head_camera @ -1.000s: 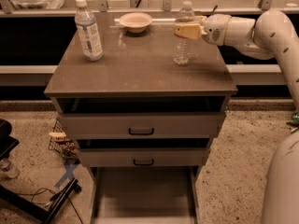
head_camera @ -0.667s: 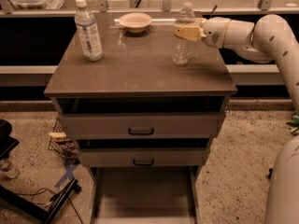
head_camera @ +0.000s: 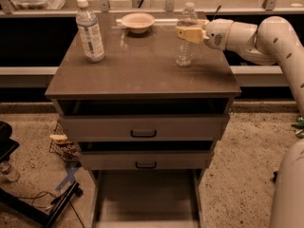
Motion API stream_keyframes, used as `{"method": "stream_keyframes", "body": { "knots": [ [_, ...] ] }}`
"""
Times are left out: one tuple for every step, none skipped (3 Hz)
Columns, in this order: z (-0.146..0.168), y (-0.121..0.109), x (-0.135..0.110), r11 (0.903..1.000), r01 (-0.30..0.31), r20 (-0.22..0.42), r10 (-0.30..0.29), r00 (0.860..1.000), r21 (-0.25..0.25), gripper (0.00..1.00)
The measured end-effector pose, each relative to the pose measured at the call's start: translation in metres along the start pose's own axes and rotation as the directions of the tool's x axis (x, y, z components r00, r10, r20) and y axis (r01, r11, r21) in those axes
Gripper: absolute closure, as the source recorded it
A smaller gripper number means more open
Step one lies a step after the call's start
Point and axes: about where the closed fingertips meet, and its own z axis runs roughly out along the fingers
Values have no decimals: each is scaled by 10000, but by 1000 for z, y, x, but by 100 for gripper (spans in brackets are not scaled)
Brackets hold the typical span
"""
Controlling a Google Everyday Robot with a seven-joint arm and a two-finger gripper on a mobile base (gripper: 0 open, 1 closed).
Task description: Pick water bottle from bottom drawer and place on counter
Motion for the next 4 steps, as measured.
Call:
{"method": "stream_keyframes", "body": {
  "knots": [
    [0, 0, 0, 10000, -1, 0, 1, 10000, -4, 54],
    [0, 0, 0, 10000, -1, 0, 1, 10000, -4, 30],
    [4, 2, 0, 10000, -9, 0, 9, 10000, -58, 6],
    [6, 3, 0, 10000, -14, 0, 14, 10000, -92, 0]
  ]
}}
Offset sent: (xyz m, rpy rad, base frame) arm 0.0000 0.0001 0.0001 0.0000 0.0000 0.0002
